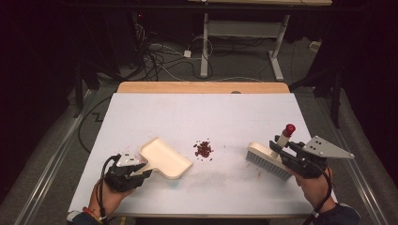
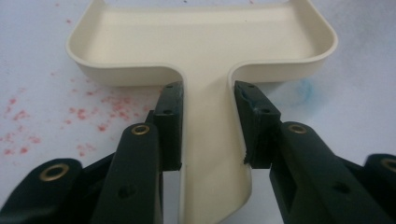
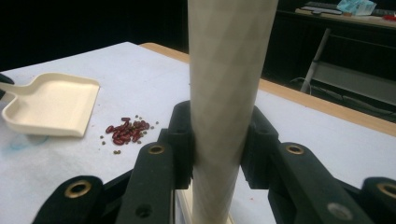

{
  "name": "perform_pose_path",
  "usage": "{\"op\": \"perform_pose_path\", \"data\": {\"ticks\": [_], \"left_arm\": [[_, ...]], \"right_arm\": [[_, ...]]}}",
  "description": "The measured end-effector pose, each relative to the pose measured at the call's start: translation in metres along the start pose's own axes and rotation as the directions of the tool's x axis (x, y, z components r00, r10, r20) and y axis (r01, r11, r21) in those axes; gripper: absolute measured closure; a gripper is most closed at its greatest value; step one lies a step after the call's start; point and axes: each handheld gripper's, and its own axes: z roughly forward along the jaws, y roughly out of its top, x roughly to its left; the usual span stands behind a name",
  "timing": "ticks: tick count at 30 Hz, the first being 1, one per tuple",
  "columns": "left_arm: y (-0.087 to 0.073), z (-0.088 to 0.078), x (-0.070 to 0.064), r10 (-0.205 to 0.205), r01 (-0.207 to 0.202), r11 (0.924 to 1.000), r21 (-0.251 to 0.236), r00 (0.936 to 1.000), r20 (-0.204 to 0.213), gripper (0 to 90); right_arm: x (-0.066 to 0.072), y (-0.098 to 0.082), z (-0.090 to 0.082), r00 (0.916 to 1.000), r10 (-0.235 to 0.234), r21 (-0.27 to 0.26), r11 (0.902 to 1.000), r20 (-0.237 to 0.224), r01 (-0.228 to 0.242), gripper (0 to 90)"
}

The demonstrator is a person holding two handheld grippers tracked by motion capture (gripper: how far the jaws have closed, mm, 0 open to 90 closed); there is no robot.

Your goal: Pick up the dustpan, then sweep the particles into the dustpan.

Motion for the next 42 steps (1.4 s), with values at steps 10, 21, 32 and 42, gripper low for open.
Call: {"op": "perform_pose_path", "data": {"ticks": [10, 21, 32, 42], "left_arm": [[-0.004, 0.004, 0.001, 0.035, -0.035, 0.999, 0.026, 0.9994, 0.005, 63.6], [-0.004, 0.009, 0.004, 0.036, -0.037, 0.9987, 0.037, 0.9992, 0.02, 63.6], [-0.004, 0.012, 0.006, 0.021, -0.022, 0.9982, 0.056, 0.9994, 0.029, 63.7], [-0.002, 0.019, 0.005, 0.025, -0.027, 0.9924, 0.12, 0.9995, 0.02, 63.8]], "right_arm": [[0.0, 0.0, 0.009, 1.0, 0.001, 0.008, 1.0, -0.001, -0.001, 70.2], [0.002, -0.001, 0.009, 1.0, -0.006, 0.017, 0.9998, 0.003, 0.006, 70.1], [0.002, 0.004, 0.018, 1.0, 0.001, 0.01, 1.0, 0.005, -0.001, 70.2], [0.004, 0.022, 0.042, 0.9997, 0.006, -0.021, 0.9998, -0.025, -0.006, 70.1]]}}
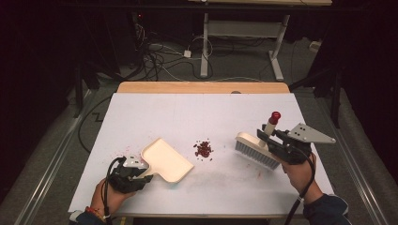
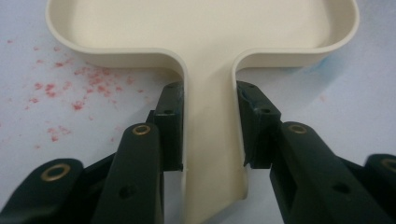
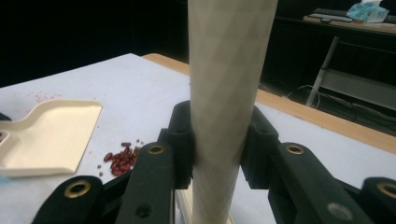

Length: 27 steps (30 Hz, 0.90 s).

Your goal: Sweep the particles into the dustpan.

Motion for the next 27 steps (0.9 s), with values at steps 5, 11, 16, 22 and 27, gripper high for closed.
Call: {"op": "perform_pose_path", "data": {"ticks": [5, 11, 16, 22, 27], "left_arm": [[0.003, 0.001, -0.002, 0.012, -0.012, 0.9999, 0.006, 0.9999, -0.001, 63.8], [0.007, 0.003, -0.007, 0.025, -0.025, 0.9997, 0.006, 0.9993, 0.028, 63.8], [0.009, 0.004, -0.01, 0.04, -0.04, 0.9991, 0.01, 0.9987, 0.033, 63.8], [0.01, 0.004, -0.013, 0.047, -0.047, 0.9989, 0.009, 0.9983, 0.036, 63.8], [0.013, 0.006, -0.015, 0.062, -0.062, 0.998, 0.013, 0.9974, 0.039, 63.8]], "right_arm": [[0.005, 0.012, 0.023, 0.9996, -0.025, -0.015, 0.9996, -0.013, 0.024, 70.1], [0.01, 0.024, 0.054, 0.9999, -0.016, -0.034, 0.9993, 0.003, 0.016, 70.2], [0.013, 0.026, 0.085, 0.9996, 0.028, -0.033, 0.999, 0.006, -0.028, 70.2], [0.018, 0.025, 0.119, 0.9986, 0.031, 0.009, 0.9995, 0.043, -0.031, 70.2], [0.03, 0.024, 0.133, 0.9992, 0.008, 0.03, 0.9995, 0.04, -0.009, 70.3]]}}
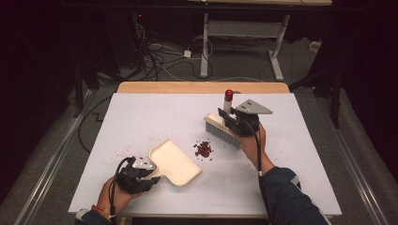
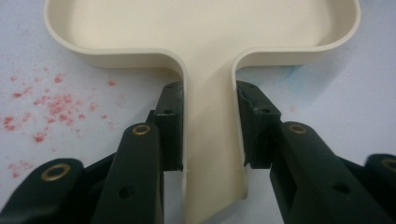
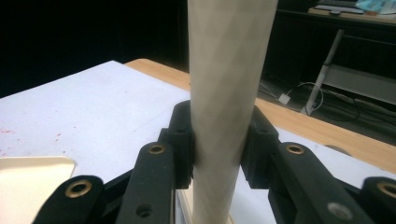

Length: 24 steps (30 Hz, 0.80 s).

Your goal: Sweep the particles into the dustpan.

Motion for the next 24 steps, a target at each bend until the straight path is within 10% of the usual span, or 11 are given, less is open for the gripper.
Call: {"op": "perform_pose_path", "data": {"ticks": [24], "left_arm": [[0.019, 0.014, -0.012, -0.002, 0.002, 0.9999, -0.013, 0.9998, 0.019, 63.7]], "right_arm": [[0.08, -0.009, -0.014, 0.9887, -0.056, -0.011, 0.9984, -0.139, 0.055, 68.0]]}}
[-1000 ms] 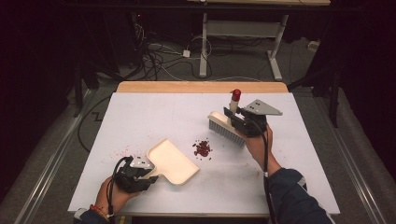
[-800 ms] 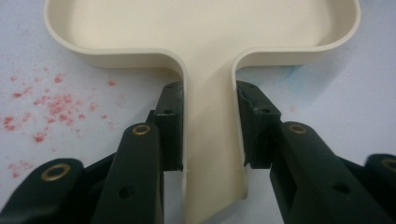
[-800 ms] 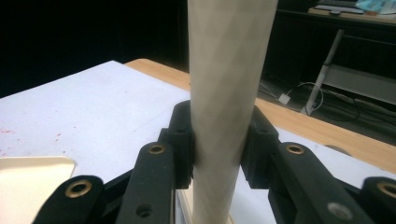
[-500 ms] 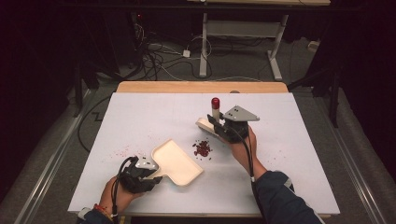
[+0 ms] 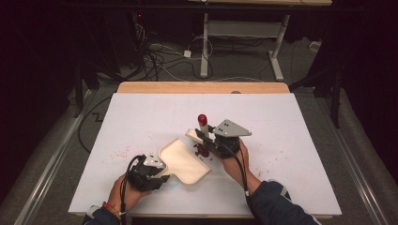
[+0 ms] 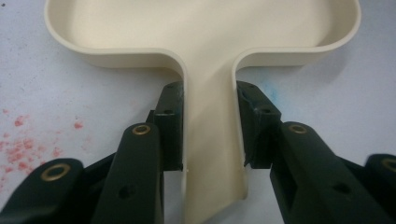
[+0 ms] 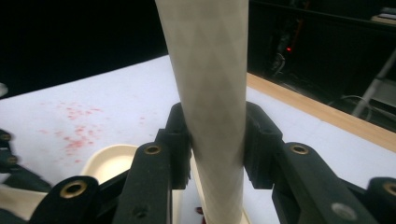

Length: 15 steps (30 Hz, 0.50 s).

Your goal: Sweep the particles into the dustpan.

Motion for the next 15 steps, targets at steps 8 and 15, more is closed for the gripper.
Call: {"op": "perform_pose_path", "data": {"ticks": [8, 15], "left_arm": [[0.006, 0.004, -0.002, -0.005, 0.005, 1.0, -0.006, 0.9999, -0.016, 63.7], [0.012, 0.01, -0.005, -0.018, 0.018, 0.9998, -0.006, 0.9994, -0.028, 63.7]], "right_arm": [[0.016, 0.001, -0.004, 0.9996, 0.008, -0.008, 0.9999, -0.028, -0.008, 67.9], [0.025, 0.0, -0.006, 0.9992, 0.013, -0.015, 0.9998, -0.039, -0.013, 67.9]]}}
